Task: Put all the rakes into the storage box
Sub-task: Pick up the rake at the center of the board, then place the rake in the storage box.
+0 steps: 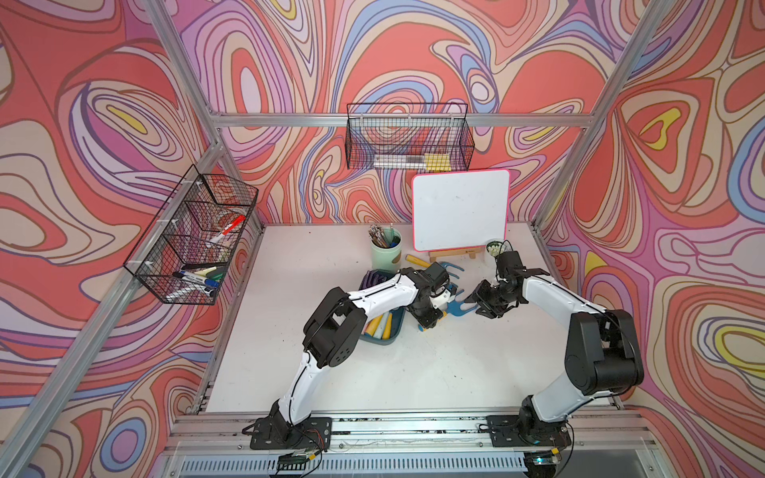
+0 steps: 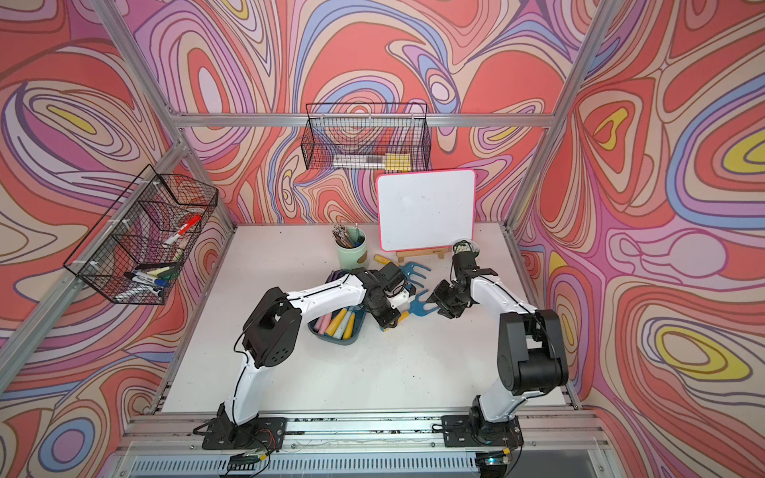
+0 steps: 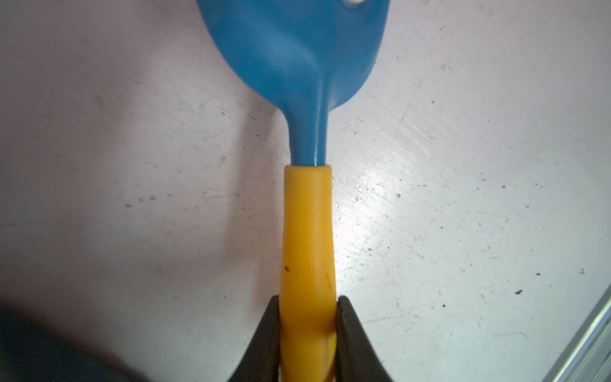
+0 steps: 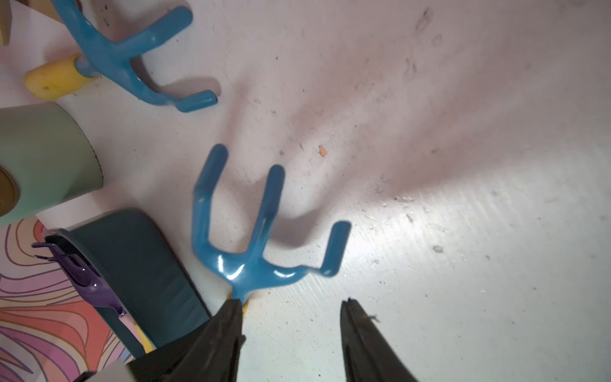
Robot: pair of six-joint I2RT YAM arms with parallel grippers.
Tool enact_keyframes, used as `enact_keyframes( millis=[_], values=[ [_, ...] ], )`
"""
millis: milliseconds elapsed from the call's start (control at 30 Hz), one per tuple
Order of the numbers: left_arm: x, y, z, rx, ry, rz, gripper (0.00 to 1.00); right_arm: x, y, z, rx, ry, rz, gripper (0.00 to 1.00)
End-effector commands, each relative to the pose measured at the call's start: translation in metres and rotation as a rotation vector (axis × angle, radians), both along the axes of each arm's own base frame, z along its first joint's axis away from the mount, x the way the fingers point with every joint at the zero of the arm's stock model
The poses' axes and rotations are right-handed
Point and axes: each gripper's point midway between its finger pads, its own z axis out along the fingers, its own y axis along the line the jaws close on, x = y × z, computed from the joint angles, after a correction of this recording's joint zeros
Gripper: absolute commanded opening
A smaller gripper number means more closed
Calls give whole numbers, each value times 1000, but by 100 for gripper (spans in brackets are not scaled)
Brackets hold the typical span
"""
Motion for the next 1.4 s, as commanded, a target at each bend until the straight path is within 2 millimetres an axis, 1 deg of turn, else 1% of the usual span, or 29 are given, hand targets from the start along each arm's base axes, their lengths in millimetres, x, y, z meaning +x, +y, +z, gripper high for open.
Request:
enact_keyframes(
  millis=[0, 100, 167, 233, 267, 367, 433, 500, 600, 633, 700, 867, 967, 1067, 1200, 1367],
  values=[
    [3, 15, 32, 1, -55, 70, 0, 14, 1, 22, 22, -106, -3, 50],
    [4, 23, 47, -6, -92, 110, 0, 25, 0, 40, 29, -195, -16, 50],
    [5, 30, 58, -16, -118, 147, 0, 28, 1, 48, 40, -236, -24, 50],
    [8, 41, 69, -34, -137, 197, 0, 29, 2, 50, 44, -250, -25, 50],
    [9, 46, 71, -40, -142, 221, 0, 29, 2, 49, 45, -247, -23, 50],
    [18, 72, 82, -49, -166, 324, 0, 26, 5, 41, 54, -221, -8, 50],
    [21, 92, 83, -34, -173, 383, 0, 24, 6, 37, 60, -210, 0, 50],
    [20, 110, 80, -24, -162, 429, 0, 24, 6, 33, 63, -201, 3, 50],
    [14, 134, 68, -13, -126, 503, 0, 25, 7, 32, 66, -197, 9, 50],
    [11, 139, 63, -20, -107, 521, 0, 24, 8, 31, 67, -193, 11, 50],
    [4, 145, 55, -24, -71, 544, 0, 25, 7, 29, 64, -184, 12, 50],
    [-14, 149, 37, -26, 13, 580, 0, 24, 9, 23, 69, -165, 16, 50],
    [-22, 155, 30, -26, 24, 603, 0, 24, 8, 22, 68, -162, 15, 50],
    [-23, 160, 27, -24, 34, 625, 0, 24, 8, 20, 69, -155, 14, 50],
    [-21, 159, 25, -35, 45, 634, 0, 24, 9, 19, 73, -148, 17, 50],
    [-21, 162, 21, -22, 60, 653, 0, 23, 9, 20, 73, -149, 20, 50]
  ],
)
